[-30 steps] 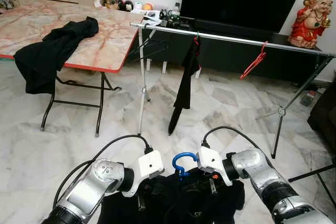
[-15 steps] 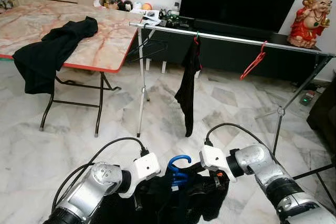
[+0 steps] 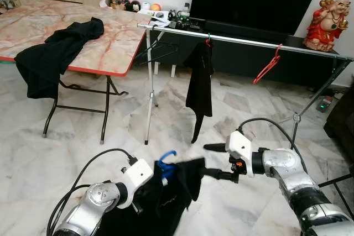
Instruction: Hang hanger
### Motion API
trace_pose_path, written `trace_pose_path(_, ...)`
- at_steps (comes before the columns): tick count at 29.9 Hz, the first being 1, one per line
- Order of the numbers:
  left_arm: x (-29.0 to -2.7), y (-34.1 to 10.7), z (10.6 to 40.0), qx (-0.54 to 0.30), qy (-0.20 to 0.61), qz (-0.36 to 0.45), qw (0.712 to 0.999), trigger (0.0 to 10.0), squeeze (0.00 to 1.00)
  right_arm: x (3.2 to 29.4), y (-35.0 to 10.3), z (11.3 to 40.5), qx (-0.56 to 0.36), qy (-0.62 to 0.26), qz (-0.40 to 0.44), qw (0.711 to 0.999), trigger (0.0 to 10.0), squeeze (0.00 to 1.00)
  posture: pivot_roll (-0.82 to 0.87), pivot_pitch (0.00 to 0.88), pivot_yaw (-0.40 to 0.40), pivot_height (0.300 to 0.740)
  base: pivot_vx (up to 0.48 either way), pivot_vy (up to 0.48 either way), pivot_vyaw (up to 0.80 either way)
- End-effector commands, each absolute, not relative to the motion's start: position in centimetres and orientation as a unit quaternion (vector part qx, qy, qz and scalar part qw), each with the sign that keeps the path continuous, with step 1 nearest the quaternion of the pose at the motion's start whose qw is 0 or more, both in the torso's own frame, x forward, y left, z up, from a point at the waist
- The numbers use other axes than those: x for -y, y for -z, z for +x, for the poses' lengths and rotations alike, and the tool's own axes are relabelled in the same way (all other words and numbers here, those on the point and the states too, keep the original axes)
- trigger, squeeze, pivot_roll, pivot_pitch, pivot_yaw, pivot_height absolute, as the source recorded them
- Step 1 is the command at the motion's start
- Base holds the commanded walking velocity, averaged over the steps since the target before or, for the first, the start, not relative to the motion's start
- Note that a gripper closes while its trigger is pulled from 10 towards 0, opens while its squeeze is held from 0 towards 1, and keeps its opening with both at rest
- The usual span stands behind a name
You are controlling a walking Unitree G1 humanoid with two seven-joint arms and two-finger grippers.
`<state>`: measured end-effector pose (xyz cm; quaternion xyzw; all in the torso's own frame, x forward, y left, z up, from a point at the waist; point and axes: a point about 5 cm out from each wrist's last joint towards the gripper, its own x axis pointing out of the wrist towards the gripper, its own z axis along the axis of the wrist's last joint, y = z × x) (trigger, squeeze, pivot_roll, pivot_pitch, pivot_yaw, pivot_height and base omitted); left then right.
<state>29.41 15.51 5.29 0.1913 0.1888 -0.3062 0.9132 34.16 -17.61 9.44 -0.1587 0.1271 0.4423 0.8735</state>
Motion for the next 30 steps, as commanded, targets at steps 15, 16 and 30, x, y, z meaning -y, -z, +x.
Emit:
trace_pose_path(15,-14.4,-4.7,28.2,-0.114,0.208,0.097,0.967,10.0,0.00,20.4,6.8,21.1,-0.420,0.126,0.119,0.891,10.0,0.00,0.14,0.000,-0.106,0.740,0.000,0.000,0.00)
trace_pose_path(16,-14.7,-4.6,28.2,-0.119,0.196,0.090,0.969,10.0,0.00,19.9,7.7,19.7,-0.445,0.120,0.110,0.881,10.0,0.00,0.14,0.000,-0.104,0.740,0.000,0.000,0.00)
trace_pose_path(30,-15.3,-4.0,27.8,-0.136,0.195,0.107,0.965,10.0,0.00,20.2,8.1,18.6,-0.449,0.119,0.100,0.880,10.0,0.00,0.11,0.000,-0.084,0.740,0.232,0.000,0.00)
